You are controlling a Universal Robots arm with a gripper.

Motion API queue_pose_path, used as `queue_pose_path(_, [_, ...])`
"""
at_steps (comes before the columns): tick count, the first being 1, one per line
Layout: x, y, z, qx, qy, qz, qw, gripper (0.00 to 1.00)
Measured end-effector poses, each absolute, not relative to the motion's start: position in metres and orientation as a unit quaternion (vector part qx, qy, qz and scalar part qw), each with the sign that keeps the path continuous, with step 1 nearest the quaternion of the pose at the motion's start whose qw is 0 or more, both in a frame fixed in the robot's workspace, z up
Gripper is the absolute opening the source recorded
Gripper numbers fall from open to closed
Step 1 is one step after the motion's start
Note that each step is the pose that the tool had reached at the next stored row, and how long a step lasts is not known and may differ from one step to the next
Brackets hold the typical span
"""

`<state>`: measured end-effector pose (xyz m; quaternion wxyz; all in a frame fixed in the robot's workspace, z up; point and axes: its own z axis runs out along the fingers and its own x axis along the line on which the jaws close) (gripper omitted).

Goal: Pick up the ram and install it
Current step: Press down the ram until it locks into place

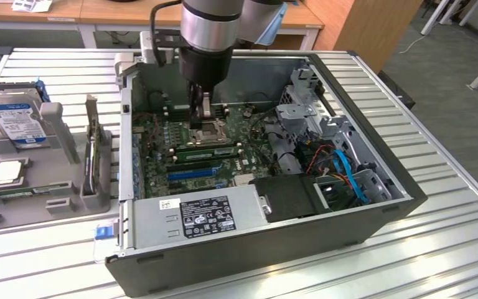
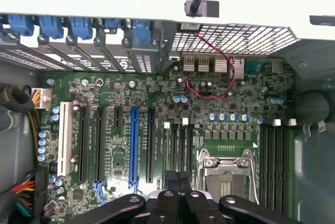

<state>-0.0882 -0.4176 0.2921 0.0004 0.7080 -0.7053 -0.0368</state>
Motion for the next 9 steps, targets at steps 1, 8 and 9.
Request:
queue_pose_path(1, [-0.088, -0.418, 0.294, 0.708, -0.705, -0.037, 0.000, 0.10])
queue_pose_path(8, [-0.088, -0.418, 0.307, 0.708, -0.705, -0.037, 0.000, 0.10])
queue_pose_path(9, [-0.088, -0.418, 0.308, 0.708, -0.705, -0.037, 0.000, 0.10])
